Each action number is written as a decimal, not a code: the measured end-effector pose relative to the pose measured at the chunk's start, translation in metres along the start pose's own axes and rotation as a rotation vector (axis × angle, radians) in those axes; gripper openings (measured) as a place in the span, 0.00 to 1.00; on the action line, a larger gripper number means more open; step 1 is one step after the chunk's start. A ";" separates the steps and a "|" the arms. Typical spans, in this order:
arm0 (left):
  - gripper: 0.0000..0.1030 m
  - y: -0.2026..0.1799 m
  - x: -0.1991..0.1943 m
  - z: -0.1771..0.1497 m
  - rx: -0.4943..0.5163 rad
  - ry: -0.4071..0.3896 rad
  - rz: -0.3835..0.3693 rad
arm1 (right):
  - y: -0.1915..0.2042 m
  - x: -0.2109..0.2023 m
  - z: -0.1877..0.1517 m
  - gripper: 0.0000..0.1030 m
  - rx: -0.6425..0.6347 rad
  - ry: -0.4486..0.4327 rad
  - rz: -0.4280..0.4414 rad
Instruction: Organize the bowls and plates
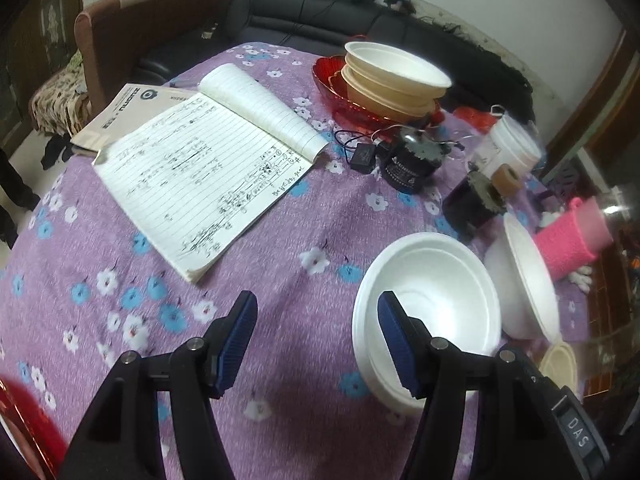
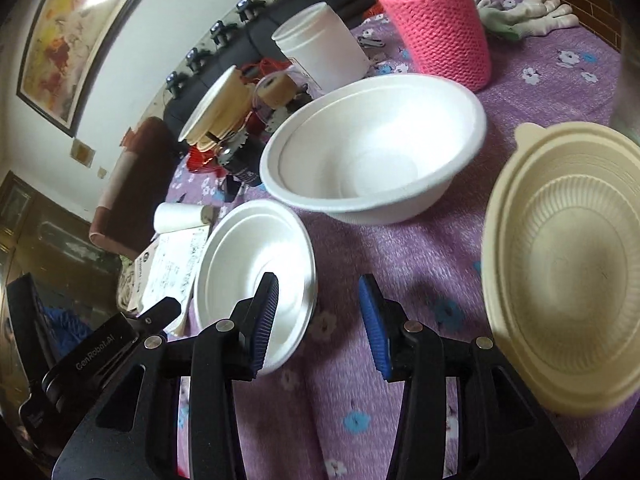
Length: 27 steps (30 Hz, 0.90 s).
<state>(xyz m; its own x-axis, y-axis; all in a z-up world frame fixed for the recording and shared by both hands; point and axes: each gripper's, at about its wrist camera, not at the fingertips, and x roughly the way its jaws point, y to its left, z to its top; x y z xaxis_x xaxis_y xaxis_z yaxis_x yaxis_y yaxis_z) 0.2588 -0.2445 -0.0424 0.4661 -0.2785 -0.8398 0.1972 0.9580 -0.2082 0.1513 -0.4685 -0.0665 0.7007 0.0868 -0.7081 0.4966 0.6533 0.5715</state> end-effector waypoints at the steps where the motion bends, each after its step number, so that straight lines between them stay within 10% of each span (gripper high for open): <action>1: 0.61 -0.001 0.003 0.001 0.000 0.000 0.001 | 0.000 0.002 0.001 0.40 0.005 0.002 -0.001; 27: 0.52 -0.012 0.040 -0.010 0.065 0.062 -0.090 | -0.006 0.024 -0.002 0.41 0.000 0.012 -0.021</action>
<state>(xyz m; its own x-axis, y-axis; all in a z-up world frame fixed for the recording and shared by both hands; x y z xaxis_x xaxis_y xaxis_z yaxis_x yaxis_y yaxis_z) 0.2664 -0.2664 -0.0790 0.3899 -0.3560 -0.8492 0.2922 0.9224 -0.2525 0.1640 -0.4686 -0.0877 0.6835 0.0822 -0.7254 0.5115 0.6550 0.5562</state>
